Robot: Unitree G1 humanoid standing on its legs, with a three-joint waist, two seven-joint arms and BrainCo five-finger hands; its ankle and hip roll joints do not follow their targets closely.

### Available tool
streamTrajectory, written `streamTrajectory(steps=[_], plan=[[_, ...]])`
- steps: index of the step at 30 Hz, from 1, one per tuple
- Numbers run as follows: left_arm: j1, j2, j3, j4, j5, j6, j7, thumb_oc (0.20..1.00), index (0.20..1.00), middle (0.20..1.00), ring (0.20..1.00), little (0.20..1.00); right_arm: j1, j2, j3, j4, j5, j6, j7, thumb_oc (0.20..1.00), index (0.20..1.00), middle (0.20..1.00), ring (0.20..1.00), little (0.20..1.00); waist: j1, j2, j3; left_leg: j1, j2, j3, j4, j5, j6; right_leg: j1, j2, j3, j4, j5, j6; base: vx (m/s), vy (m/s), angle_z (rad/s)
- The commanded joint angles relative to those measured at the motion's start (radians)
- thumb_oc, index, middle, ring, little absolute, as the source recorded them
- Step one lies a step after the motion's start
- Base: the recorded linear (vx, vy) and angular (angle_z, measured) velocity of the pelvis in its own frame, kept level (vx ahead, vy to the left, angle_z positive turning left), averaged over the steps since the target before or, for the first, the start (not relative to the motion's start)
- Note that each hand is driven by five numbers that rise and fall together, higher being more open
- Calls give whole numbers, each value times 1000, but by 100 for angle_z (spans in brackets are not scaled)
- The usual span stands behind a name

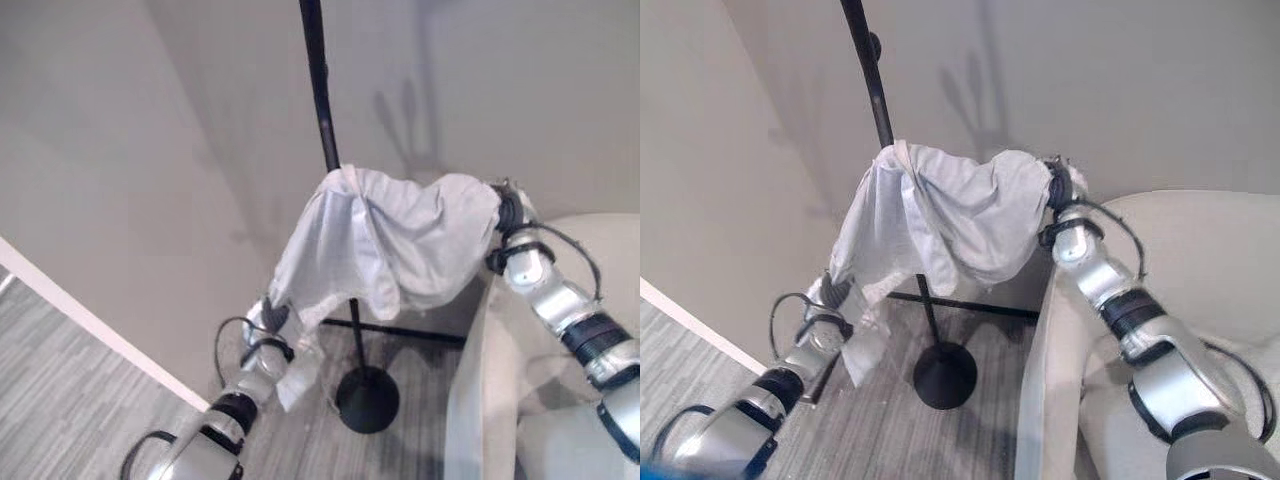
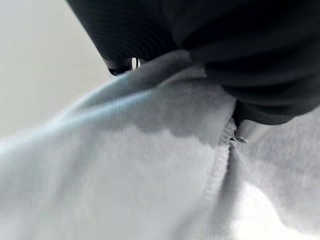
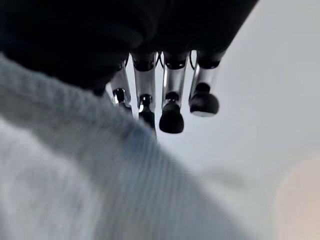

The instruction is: Hang the clothes on the sofa on the clothes rack.

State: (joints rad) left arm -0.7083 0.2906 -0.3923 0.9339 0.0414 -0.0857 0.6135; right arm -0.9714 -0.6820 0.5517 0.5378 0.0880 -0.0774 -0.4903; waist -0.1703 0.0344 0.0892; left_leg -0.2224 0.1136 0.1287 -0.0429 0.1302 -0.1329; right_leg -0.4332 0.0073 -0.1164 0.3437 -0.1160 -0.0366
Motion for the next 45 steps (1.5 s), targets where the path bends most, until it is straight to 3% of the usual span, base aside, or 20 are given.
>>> streamTrajectory(steps=[1, 5, 6, 7, 8, 9, 10, 14, 23, 33, 41, 45], plan=[[4, 20, 51, -41, -55, -51, 10, 200, 200, 200, 200, 200, -18, 53, -57, -24, 1, -70, -23, 200, 200, 200, 200, 200, -6, -82, 38, 243, -98, 11, -44, -129, 30, 246, -6, 148, -429, 192, 121, 0, 0, 0], [34, -95, 11, -159, -107, -79, -19, 200, 200, 200, 200, 200, 59, 168, -50, -73, 2, -72, -1, 200, 200, 200, 200, 200, -9, -87, 48, 244, -103, 13, -44, -140, 38, 246, -7, 155, -430, 200, 118, 0, 0, 0], [37, -116, -7, -183, -118, -86, -32, 366, 366, 366, 366, 366, 71, 189, -43, -78, -1, -69, 4, 200, 200, 200, 200, 200, -10, -87, 48, 245, -104, 14, -44, -144, 39, 246, -7, 156, -431, 200, 118, 0, 0, 0], [42, -133, -20, -205, -130, -94, -41, 595, 595, 595, 595, 595, 79, 210, -37, -74, 2, -70, 10, 200, 200, 200, 200, 200, -10, -87, 50, 246, -105, 14, -44, -146, 41, 246, -7, 158, -431, 201, 117, 0, 0, 0], [45, -146, -26, -226, -146, -97, -43, 1000, 1000, 1000, 1000, 1000, 90, 227, -32, -78, 13, -69, 18, 940, 940, 940, 940, 940, -10, -86, 50, 247, -105, 15, -44, -147, 42, 247, -7, 160, -430, 202, 117, 0, 0, 0], [47, -164, -41, -252, -171, -107, -55, 1000, 1000, 1000, 1000, 1000, 105, 254, -28, -75, 29, -68, 23, 940, 940, 940, 940, 940, -9, -85, 52, 249, -106, 15, -44, -148, 42, 248, -7, 159, -429, 203, 116, -12, 9, -3], [50, -175, -50, -269, -203, -118, -73, 1000, 1000, 1000, 1000, 1000, 111, 273, -26, -66, 51, -67, 34, 1000, 1000, 1000, 1000, 1000, -8, -83, 53, 250, -106, 15, -44, -147, 43, 249, -7, 160, -429, 204, 115, -15, 9, -5], [61, -208, -72, -320, -273, -116, -113, 1000, 1000, 1000, 1000, 1000, 123, 313, -6, -44, 89, -48, 64, 1000, 1000, 1000, 1000, 1000, -3, -78, 55, 256, -106, 16, -44, -152, 46, 251, -8, 161, -429, 206, 114, -4, 6, -2], [121, -165, -24, -338, -284, -96, -142, 1000, 1000, 1000, 1000, 1000, 161, 243, -31, -83, 98, -25, 87, 1000, 1000, 1000, 1000, 1000, 2, -77, 46, 278, -106, 18, -44, -168, 49, 269, -9, 162, -427, 201, 113, 1, -1, -1], [252, -68, 127, -420, -237, -90, -132, 1000, 1000, 1000, 1000, 1000, 323, 31, -120, -280, -263, 64, 109, 1000, 1000, 1000, 1000, 1000, -7, -78, 27, 301, -105, 29, -44, -193, 57, 288, -4, 163, -424, 191, 115, 3, -2, 0], [384, 17, 244, -419, -239, -85, -202, 1000, 1000, 1000, 1000, 1000, 504, -87, -230, -412, -393, 78, 203, 1000, 1000, 1000, 1000, 1000, -23, -74, 2, 321, -103, 52, -44, -209, 62, 300, 0, 174, -424, 187, 118, 7, 7, -12], [407, 9, 335, -401, -232, -95, -137, 1000, 1000, 1000, 1000, 1000, 633, -135, -322, -465, -429, 58, 202, 1000, 1000, 1000, 1000, 1000, -35, -82, -8, 329, -100, 58, -44, -219, 63, 303, 5, 175, -423, 183, 119, 0, -4, -1]])
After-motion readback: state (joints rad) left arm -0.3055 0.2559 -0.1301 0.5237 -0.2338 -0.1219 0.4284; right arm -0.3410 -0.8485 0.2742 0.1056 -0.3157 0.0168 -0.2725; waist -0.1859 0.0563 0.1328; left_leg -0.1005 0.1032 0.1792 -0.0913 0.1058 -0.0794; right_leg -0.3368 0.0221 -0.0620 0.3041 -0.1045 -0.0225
